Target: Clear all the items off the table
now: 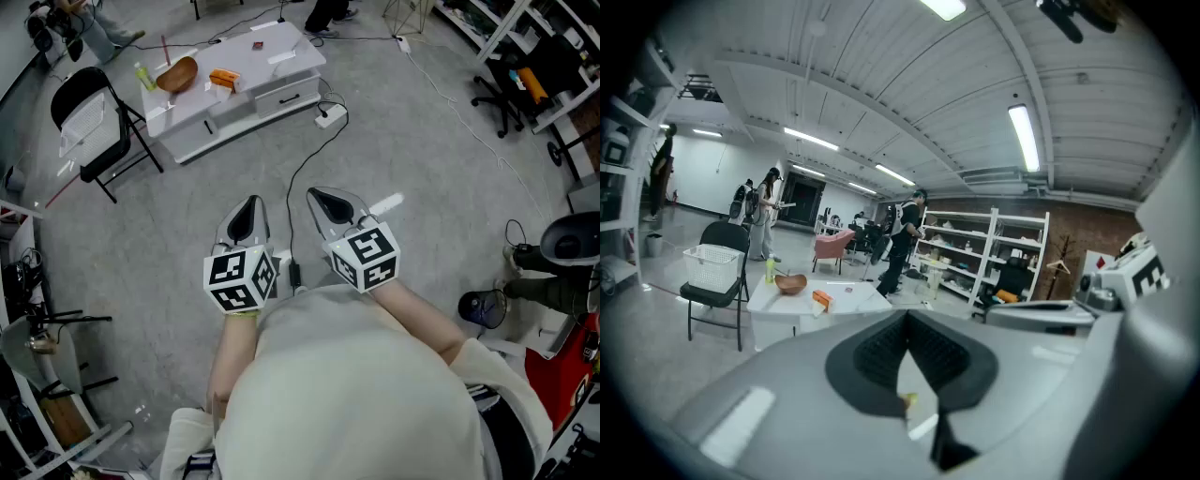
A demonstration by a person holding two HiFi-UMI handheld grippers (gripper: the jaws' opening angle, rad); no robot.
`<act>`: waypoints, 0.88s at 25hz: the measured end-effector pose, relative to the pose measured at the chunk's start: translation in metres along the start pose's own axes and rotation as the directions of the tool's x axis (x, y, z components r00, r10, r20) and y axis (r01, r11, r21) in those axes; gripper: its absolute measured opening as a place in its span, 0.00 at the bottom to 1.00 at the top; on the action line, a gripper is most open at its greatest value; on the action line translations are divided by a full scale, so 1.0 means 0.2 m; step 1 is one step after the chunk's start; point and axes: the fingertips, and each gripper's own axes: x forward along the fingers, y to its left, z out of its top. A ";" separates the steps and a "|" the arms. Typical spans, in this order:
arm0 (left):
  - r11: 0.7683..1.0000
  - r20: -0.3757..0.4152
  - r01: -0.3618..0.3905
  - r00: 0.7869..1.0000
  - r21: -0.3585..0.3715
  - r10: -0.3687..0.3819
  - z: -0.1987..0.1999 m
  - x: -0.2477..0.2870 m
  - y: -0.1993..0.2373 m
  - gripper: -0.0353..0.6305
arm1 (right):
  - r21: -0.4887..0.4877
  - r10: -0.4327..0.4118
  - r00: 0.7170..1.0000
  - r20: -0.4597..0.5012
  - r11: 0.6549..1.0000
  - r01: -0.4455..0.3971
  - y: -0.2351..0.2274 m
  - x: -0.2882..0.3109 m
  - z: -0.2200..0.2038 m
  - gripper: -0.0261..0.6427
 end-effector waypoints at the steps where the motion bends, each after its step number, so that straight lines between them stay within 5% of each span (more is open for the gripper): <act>1: 1.000 0.003 -0.001 1.000 0.004 0.001 0.00 -0.01 0.00 0.07 | 0.003 0.001 1.000 -0.002 1.000 -0.001 0.00 0.00 0.00 0.03; 22: 0.998 -0.055 0.047 0.998 0.053 -0.044 -0.07 -0.06 -0.06 0.07 | 0.042 0.003 1.000 0.010 0.999 -0.003 0.08 -0.08 -0.01 0.03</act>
